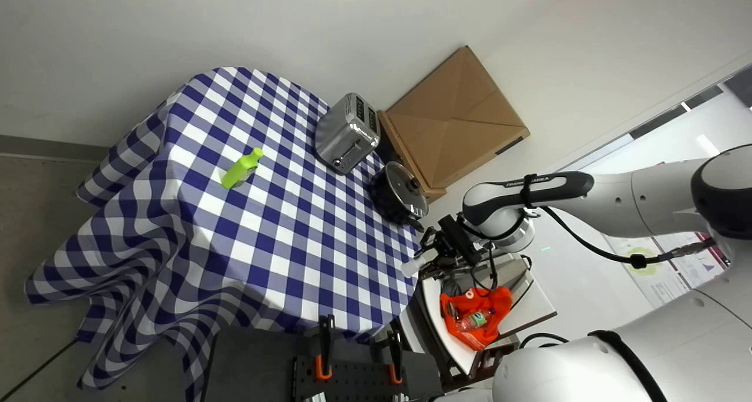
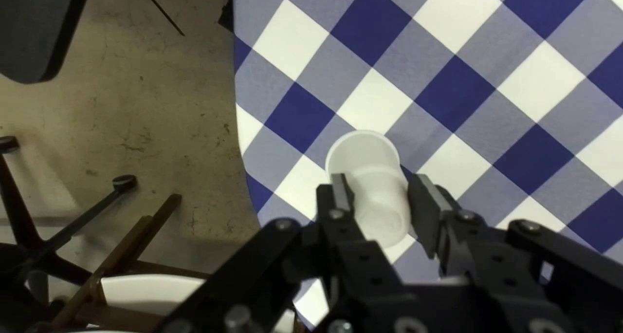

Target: Pick up the white bottle and put it on the right side of the table

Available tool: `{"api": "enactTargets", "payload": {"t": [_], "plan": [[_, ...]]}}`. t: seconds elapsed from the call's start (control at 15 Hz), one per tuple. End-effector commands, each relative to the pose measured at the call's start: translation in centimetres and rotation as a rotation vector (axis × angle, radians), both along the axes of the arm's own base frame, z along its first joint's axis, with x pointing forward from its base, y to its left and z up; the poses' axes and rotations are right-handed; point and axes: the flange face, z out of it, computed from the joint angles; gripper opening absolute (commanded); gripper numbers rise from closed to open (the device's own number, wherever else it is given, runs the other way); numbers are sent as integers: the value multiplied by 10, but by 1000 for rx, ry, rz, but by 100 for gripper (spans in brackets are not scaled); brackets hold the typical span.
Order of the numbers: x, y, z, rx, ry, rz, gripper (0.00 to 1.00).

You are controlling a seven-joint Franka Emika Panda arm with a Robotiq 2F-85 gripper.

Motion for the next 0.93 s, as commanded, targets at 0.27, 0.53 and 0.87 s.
{"api": "enactTargets", "payload": {"t": [0.27,0.53,0.87], "plan": [[-16,4,-55,-43,143,-26,10],[-13,14,-67,-131,188,-62,10],[-4,31,-69,-207,184,-117,10]]}}
